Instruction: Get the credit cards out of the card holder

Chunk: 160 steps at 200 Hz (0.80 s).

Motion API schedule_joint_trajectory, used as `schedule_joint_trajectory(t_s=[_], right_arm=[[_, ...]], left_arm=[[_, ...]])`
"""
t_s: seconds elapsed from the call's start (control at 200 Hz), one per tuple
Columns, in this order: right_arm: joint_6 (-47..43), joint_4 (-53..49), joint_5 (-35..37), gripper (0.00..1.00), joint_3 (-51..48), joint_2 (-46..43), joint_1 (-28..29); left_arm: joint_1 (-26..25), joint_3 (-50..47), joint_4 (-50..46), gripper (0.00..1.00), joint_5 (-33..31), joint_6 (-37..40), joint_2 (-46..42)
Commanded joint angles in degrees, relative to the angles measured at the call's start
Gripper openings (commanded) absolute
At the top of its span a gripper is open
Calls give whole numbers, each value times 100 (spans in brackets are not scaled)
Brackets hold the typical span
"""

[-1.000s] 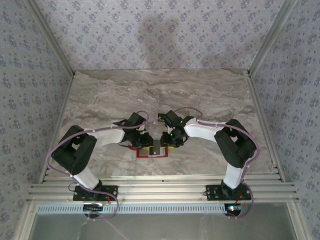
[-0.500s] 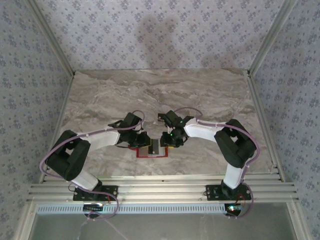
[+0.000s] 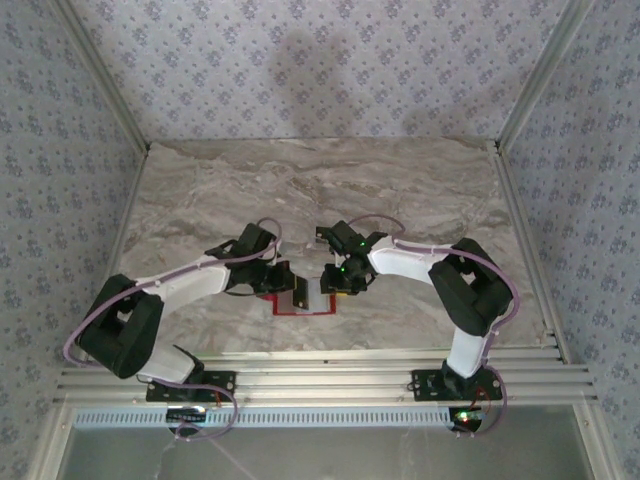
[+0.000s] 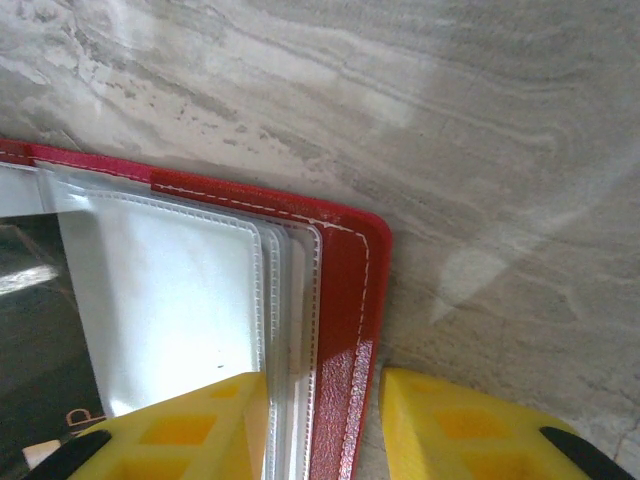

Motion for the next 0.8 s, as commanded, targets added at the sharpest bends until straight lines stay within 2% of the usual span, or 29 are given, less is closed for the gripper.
schedule_joint_trajectory(t_s=[0.0, 0.25, 0.56, 0.795], right_arm=[[-106, -336, 163, 36, 24, -128, 37], [-156, -588, 164, 36, -15, -662, -83], [-247, -1072, 379, 36, -234, -1444, -467], [-481, -1278, 432, 37, -520, -2074, -841]], left_arm=[[40, 262, -683, 6, -201, 470, -246], [-12, 1084, -1654, 3, -427, 1849, -156], [-346, 2788, -2928, 1, -1065, 4354, 934], [-823, 4022, -3659, 0, -1642, 6672, 1821]])
